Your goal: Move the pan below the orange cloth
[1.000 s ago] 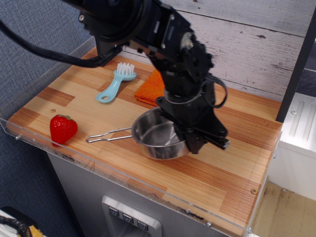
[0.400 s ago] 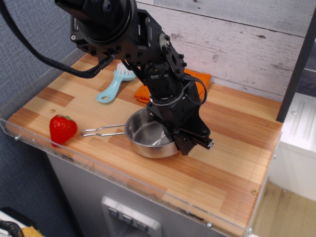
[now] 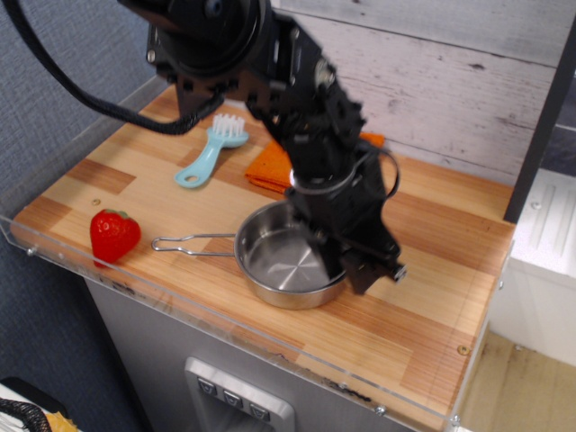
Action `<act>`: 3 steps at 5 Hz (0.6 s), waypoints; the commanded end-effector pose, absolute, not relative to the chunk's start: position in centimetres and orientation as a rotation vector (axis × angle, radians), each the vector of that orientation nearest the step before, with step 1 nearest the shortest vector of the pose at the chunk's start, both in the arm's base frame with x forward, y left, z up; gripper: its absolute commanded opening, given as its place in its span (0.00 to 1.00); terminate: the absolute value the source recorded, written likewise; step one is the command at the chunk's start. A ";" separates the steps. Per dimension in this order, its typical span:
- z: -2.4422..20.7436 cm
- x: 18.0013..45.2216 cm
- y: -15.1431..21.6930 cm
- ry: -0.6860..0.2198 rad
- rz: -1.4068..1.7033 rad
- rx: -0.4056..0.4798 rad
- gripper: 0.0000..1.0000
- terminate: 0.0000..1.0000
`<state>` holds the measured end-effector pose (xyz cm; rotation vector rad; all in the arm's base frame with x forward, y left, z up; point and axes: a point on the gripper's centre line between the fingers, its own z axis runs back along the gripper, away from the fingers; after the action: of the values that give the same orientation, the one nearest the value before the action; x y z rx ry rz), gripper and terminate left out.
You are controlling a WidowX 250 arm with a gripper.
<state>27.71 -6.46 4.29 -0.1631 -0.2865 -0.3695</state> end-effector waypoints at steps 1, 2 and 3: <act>12.0 29.9 -6.7 -0.499 -0.339 -0.120 1.00 0.00; 11.7 29.2 -6.0 -0.424 -0.226 -0.095 1.00 0.00; 10.8 29.1 -5.9 -0.316 -0.160 -0.127 1.00 0.00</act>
<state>28.47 -5.93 9.45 -0.1315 -0.2640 -0.1559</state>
